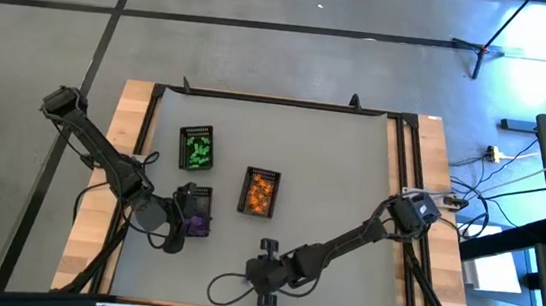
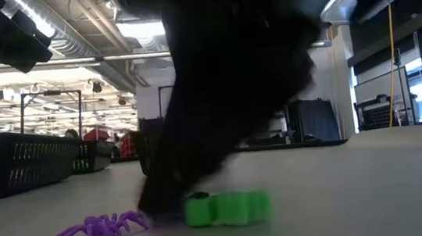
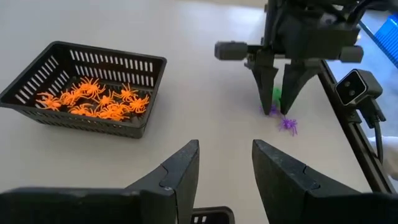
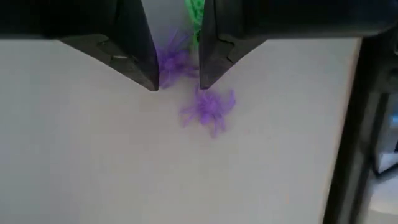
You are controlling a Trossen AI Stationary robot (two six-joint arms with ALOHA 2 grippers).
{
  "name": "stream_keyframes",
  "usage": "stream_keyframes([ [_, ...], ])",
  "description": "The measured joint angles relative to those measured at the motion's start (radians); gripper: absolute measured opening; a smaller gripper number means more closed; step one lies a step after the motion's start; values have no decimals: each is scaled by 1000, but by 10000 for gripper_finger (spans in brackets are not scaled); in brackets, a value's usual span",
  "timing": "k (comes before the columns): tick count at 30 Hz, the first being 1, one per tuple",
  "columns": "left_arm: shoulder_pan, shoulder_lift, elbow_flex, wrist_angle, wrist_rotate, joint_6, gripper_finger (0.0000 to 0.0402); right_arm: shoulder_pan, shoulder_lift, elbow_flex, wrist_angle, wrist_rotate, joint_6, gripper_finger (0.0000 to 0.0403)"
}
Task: Sort Halloween decoration
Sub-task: Put the purple spider toy into the bottom left black basket
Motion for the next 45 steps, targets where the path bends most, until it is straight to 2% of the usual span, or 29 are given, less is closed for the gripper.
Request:
stream_keyframes([
  [5,-3,0,0,-1,0,0,140,0,23,4,4,-19,11,113],
  [10,-3,0,0,-1,0,0,140,2,23,6,-60,51,30,113],
  [14,-3,0,0,0,0,0,140,2,23,12,-77,68,28,107],
  [18,-3,0,0,0,0,0,140,0,27,40,-106,74,21,78],
  [24,-3,0,0,0,-1,0,140,-3,32,135,-212,118,-25,11],
  [28,-3,0,0,0,0,0,140,-3,32,190,-294,179,-31,10],
  [32,-3,0,0,-1,4,-1,140,-3,32,230,-304,246,-56,3],
  [34,-3,-2,0,-1,38,-1,140,-7,32,248,-283,290,-80,4],
  [38,-5,-48,0,-3,116,0,140,-30,30,249,-125,330,-156,8],
  [45,-66,-212,0,-80,101,41,140,-99,29,249,161,320,-321,6],
])
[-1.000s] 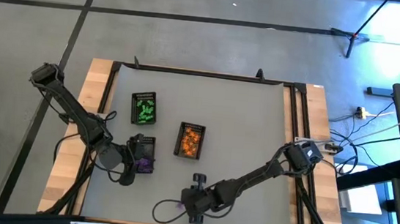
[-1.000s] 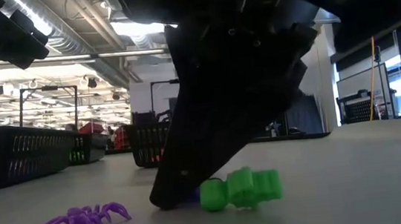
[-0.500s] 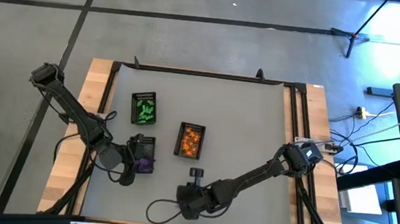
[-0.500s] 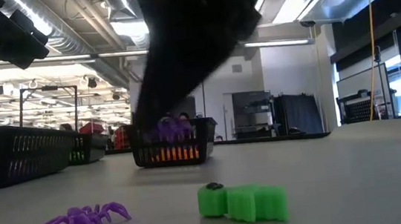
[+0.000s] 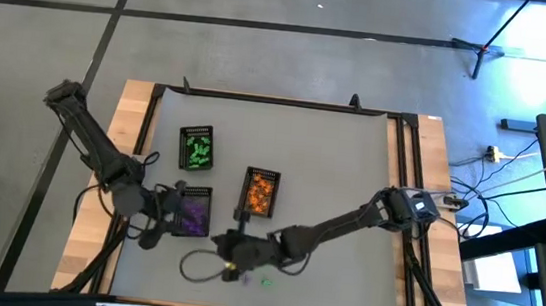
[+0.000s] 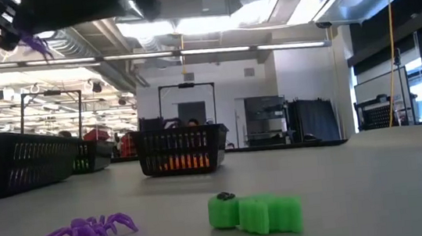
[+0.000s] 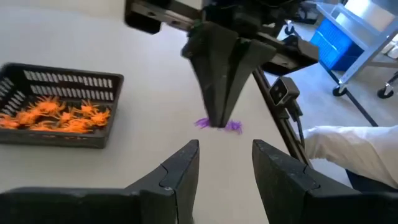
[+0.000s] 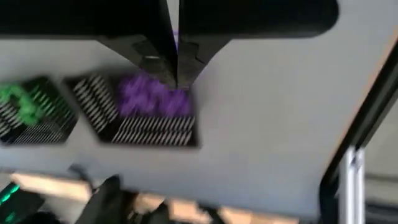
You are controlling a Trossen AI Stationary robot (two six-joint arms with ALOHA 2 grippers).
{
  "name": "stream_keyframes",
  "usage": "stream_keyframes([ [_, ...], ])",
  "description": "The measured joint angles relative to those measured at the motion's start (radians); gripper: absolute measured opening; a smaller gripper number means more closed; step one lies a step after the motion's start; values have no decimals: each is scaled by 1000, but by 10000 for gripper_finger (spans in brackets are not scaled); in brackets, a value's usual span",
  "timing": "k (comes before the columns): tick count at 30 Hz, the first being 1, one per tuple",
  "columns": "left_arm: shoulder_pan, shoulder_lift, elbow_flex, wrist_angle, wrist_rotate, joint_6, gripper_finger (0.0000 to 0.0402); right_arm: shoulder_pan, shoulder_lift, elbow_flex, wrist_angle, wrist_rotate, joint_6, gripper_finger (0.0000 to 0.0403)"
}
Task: Sort Halloween decoration
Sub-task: Put the purple spider toy into the bottom left black basket
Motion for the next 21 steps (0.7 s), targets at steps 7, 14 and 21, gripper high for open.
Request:
stream_keyframes([
  [7,-62,-230,0,-143,-85,-24,140,-101,10,0,211,-135,-41,2],
  [14,-129,-375,-44,-198,-247,-86,140,-169,90,1,403,-303,-33,2],
  [21,-141,-404,-78,-198,-337,-86,140,-186,129,1,397,-316,12,22],
])
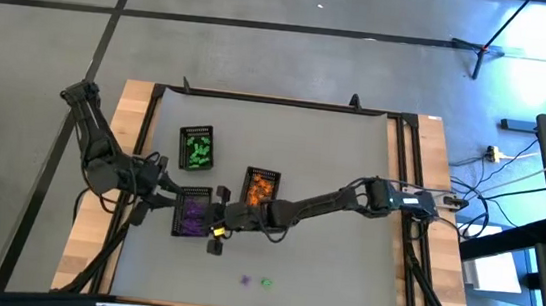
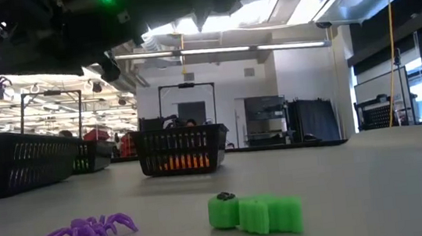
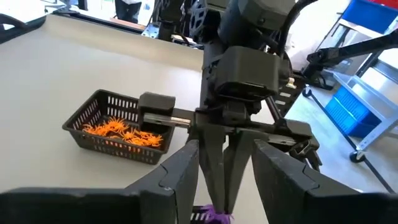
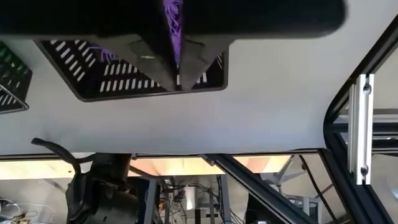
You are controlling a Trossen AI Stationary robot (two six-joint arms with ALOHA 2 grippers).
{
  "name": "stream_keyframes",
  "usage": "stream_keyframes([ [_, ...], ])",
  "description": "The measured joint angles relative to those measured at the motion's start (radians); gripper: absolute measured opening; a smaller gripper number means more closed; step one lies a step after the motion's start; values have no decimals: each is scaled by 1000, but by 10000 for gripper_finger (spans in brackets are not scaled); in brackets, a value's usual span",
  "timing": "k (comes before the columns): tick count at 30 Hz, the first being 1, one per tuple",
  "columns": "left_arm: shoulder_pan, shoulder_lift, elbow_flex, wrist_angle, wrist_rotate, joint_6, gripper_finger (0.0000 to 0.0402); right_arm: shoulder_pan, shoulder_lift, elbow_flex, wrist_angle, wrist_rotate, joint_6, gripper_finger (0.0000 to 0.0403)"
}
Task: Sort Halloween decoration
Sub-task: Put the purple spider toy into the bottom left black basket
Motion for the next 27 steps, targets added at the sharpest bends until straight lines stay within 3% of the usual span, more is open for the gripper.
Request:
stream_keyframes([
  [7,1,5,0,3,-8,-2,140,0,-24,-1,-20,29,-29,127],
  [11,1,6,0,3,-1,-8,140,14,-86,0,-125,28,-28,159],
  [21,1,77,0,4,-4,-34,140,211,-139,0,-468,2,-1,143],
  [27,1,138,-1,45,-4,-34,140,313,-114,-15,-590,149,178,136],
])
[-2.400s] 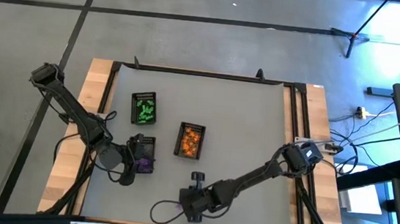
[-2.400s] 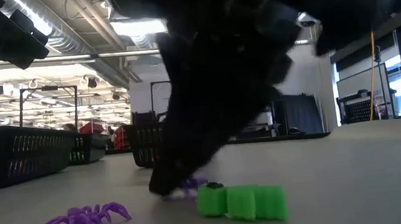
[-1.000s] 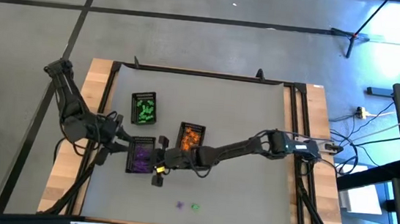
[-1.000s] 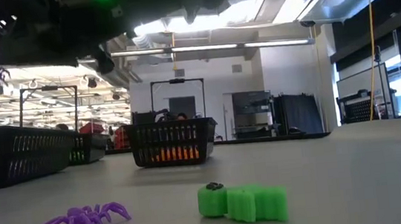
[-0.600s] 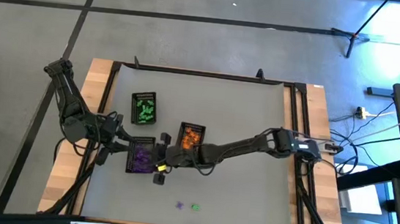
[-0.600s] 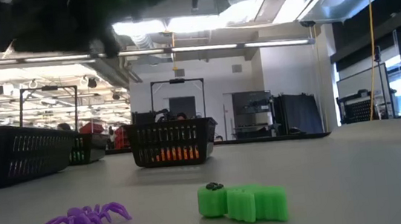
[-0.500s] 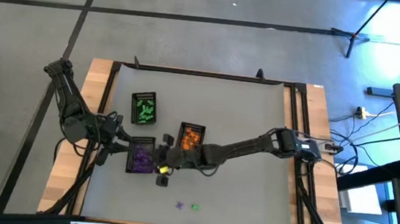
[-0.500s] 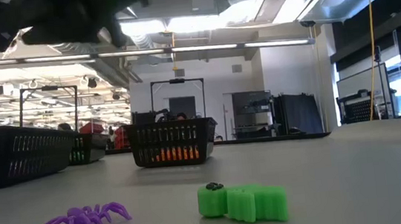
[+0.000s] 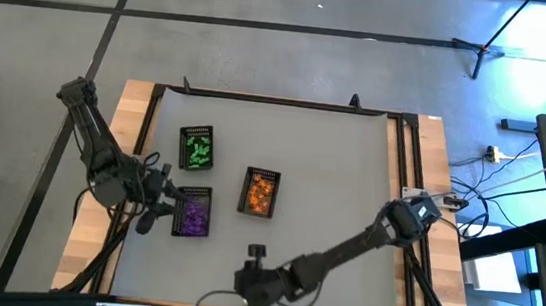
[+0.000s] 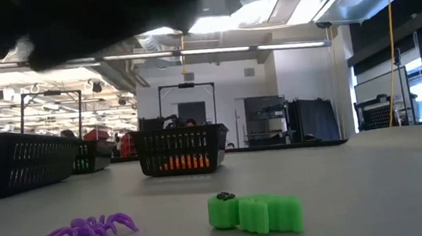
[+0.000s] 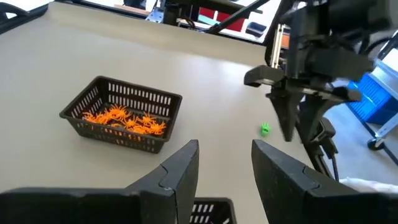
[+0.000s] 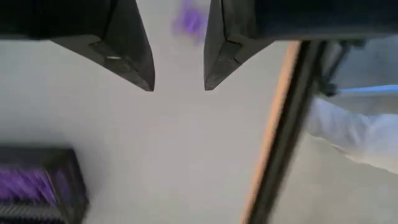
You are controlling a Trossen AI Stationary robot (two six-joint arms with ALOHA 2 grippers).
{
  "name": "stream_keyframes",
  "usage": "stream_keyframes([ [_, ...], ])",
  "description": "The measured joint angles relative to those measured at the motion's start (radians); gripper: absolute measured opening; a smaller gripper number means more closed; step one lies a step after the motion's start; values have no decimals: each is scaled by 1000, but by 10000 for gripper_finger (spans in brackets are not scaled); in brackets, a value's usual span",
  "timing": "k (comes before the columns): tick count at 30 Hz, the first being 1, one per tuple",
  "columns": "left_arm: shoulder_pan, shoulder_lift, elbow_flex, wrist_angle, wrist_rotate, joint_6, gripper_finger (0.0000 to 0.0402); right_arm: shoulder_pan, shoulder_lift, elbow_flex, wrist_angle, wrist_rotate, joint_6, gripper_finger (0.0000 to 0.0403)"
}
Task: Sort Halloween decoration
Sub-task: Put the purple spider toy into the bottom left black basket
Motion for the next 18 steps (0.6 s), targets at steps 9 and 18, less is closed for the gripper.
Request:
stream_keyframes([
  [9,1,52,0,65,-5,8,140,43,47,-62,9,53,209,136],
  [18,1,51,0,69,-30,8,140,42,83,-62,22,67,256,136],
])
